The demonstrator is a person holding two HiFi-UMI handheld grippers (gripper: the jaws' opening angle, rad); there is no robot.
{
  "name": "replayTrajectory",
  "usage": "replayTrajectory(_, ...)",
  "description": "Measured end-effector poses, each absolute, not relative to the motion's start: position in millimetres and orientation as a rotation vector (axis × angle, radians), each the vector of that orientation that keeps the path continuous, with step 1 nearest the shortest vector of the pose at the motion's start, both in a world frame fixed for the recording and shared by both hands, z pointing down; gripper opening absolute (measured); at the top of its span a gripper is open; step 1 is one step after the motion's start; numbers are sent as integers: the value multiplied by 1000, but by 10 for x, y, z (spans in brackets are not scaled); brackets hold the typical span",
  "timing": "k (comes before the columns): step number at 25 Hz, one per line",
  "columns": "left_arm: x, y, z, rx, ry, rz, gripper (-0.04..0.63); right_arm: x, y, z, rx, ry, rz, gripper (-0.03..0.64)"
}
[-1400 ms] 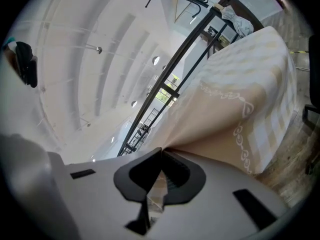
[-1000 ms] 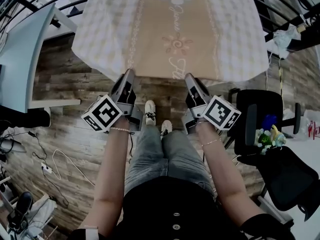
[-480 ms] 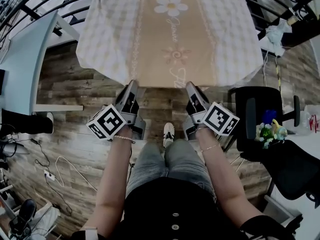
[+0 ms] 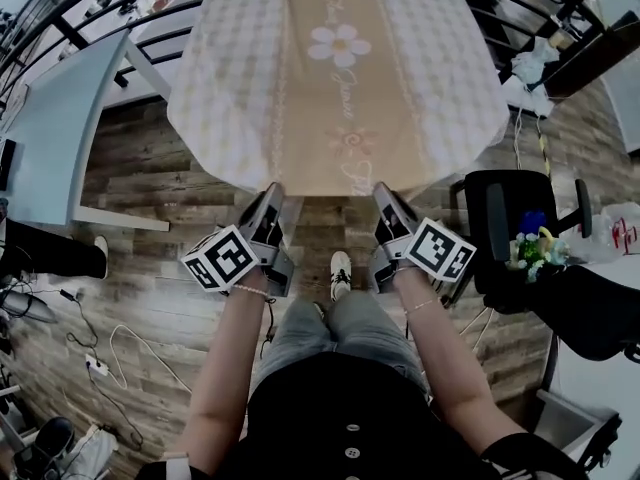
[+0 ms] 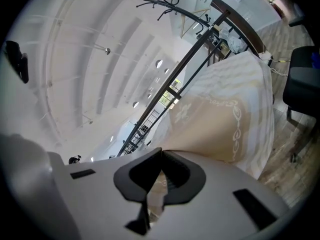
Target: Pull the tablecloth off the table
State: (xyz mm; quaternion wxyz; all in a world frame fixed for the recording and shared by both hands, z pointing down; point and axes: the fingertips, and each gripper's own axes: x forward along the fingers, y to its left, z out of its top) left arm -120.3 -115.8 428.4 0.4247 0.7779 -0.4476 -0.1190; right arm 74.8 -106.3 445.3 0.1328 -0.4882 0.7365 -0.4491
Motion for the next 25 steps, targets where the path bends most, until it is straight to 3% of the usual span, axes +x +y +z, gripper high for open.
replayTrajectory(25, -1677, 362, 4178, 1994, -1048, -296, 17, 258, 498, 4377, -1438, 2100, -1285, 26)
